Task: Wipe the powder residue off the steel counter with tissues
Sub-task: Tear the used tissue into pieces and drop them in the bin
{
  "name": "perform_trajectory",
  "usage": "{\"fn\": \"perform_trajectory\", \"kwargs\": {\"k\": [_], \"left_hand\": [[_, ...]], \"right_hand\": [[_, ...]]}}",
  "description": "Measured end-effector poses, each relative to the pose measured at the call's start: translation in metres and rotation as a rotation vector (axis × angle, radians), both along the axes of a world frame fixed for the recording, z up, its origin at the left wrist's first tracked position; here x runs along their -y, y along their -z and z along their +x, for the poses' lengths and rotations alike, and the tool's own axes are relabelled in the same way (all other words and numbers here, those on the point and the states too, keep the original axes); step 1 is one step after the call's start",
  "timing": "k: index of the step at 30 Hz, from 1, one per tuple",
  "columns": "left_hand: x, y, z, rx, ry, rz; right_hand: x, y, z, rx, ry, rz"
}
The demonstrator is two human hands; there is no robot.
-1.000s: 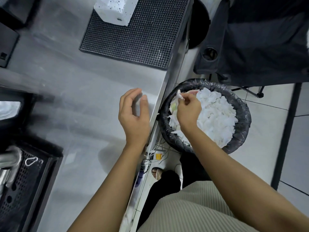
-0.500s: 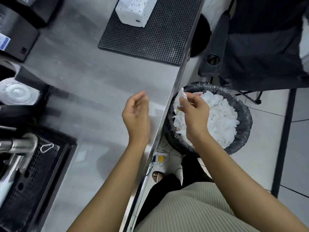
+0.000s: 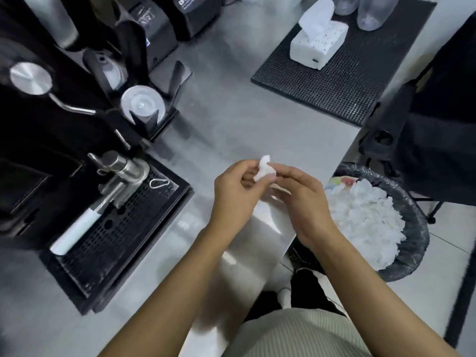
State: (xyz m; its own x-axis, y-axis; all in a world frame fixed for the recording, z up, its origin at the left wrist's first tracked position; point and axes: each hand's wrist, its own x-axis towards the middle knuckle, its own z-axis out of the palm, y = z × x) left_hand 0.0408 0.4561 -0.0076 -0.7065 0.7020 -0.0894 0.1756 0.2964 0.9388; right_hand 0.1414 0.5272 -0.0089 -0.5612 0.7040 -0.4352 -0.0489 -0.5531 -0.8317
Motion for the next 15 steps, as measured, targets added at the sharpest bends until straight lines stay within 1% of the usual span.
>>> {"fn": "perform_trajectory", "kwargs": {"k": [2,3,5,6,7,8,10,12,13,15], "left_hand": [[0.011,0.002,-0.024,-0.058,-0.02,-0.051],[0.015,0.002,-0.04,-0.144,-0.04,-0.084],[0.022,-0.003,-0.079,-0.42,-0.099,-0.167],[0.024,-0.005,-0.101,-0.569,-0.121,-0.24],[0.025,-0.008,-0.12,-0.69,-0.124,-0.337],[0.025,-0.008,-0.137,-0.768,-0.113,-0.456],[0.021,-0.001,-0.159,-0.818,-0.077,-0.67],[0.012,0.007,-0.169,-0.834,-0.024,-0.835],[0.007,0.007,-0.172,-0.848,-0.007,-0.881],[-0.006,0.008,-0.167,-0.845,0.006,-0.91]], "right_hand": [[0.014,-0.003,-0.011,0.018,-0.089,0.002],[0.021,-0.003,-0.016,0.038,-0.113,0.023],[0.035,-0.001,-0.022,0.092,-0.124,0.084],[0.041,0.0,-0.023,0.115,-0.121,0.114],[0.047,0.004,-0.024,0.139,-0.116,0.144],[0.051,0.007,-0.022,0.158,-0.113,0.165],[0.058,0.014,-0.017,0.194,-0.114,0.194],[0.059,0.019,-0.012,0.228,-0.112,0.235],[0.059,0.02,-0.011,0.247,-0.109,0.264],[0.055,0.02,-0.01,0.273,-0.103,0.307]]}}
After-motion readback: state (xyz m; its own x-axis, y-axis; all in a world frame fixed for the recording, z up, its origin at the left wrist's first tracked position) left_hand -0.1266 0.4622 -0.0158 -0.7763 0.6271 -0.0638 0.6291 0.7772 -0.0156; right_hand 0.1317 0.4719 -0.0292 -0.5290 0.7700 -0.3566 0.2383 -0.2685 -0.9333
